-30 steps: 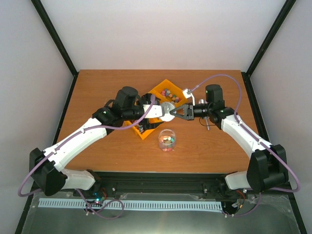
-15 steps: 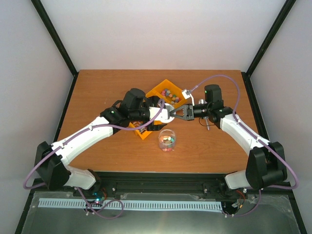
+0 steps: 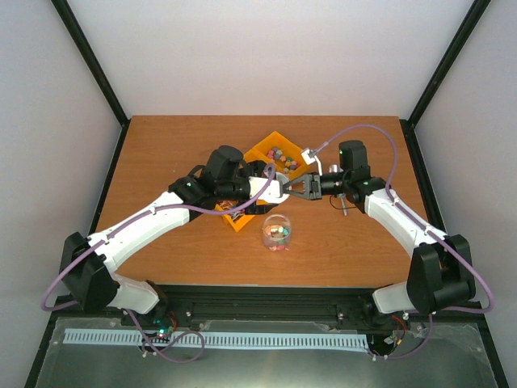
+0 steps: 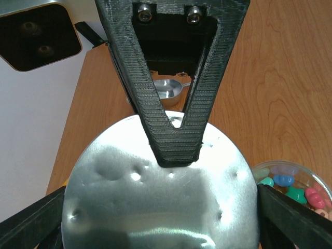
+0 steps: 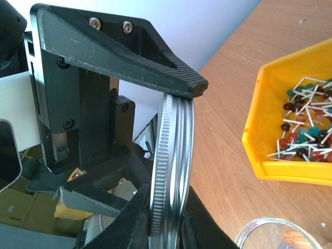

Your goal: Pack the candies

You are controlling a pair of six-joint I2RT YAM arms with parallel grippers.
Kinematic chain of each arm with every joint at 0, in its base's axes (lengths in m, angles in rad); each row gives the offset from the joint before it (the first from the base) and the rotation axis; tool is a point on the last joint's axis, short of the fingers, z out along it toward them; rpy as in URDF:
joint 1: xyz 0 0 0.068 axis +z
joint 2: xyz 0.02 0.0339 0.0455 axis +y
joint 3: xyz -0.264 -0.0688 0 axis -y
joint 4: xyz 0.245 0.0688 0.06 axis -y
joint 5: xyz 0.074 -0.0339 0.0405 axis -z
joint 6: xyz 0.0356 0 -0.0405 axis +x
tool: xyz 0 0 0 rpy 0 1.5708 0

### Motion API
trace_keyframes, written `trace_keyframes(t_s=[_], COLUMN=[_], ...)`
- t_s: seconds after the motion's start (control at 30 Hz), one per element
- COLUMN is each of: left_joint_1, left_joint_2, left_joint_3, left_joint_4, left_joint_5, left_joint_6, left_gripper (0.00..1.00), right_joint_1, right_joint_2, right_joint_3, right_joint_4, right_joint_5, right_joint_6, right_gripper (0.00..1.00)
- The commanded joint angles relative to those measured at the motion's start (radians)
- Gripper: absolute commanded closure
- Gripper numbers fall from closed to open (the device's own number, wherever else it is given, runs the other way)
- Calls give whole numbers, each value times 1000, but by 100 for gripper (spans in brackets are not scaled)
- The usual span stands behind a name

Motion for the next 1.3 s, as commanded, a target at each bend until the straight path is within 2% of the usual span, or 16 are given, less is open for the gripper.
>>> trace_keyframes(t_s=[0.0, 0.07, 0.1, 0.2, 0.33, 0.6, 1.27], left_joint_1=[-19, -19, -19, -19, -18, -19, -19], left_joint_2=[-9, -18, -24, -35, -31, 13, 175], left_joint_3=[29, 12, 1, -36, -96, -177, -149], left_joint_4=[-42, -58, -61, -84, -82, -17, 29], left_joint_5=[49, 54, 58, 83, 121, 104, 133], left_joint_6=[-30, -72, -97, -156, -234, -341, -401], left_gripper=[20, 21, 21, 21, 21, 21, 21], right_joint_1=[-7, -16, -21, -34, -36, -36, -34], right_joint_2=[4, -2, -5, -12, -13, -33, 82], right_joint_3=[30, 42, 47, 67, 37, -96, -145], right_joint_4=[-61, -123, -157, -293, -398, -355, -318], right_joint_5=[17, 47, 67, 141, 242, 355, 294], right_joint_6=[-60, -116, -154, -289, -397, -429, -424], right_gripper=[72, 37, 28, 16, 13, 9, 19])
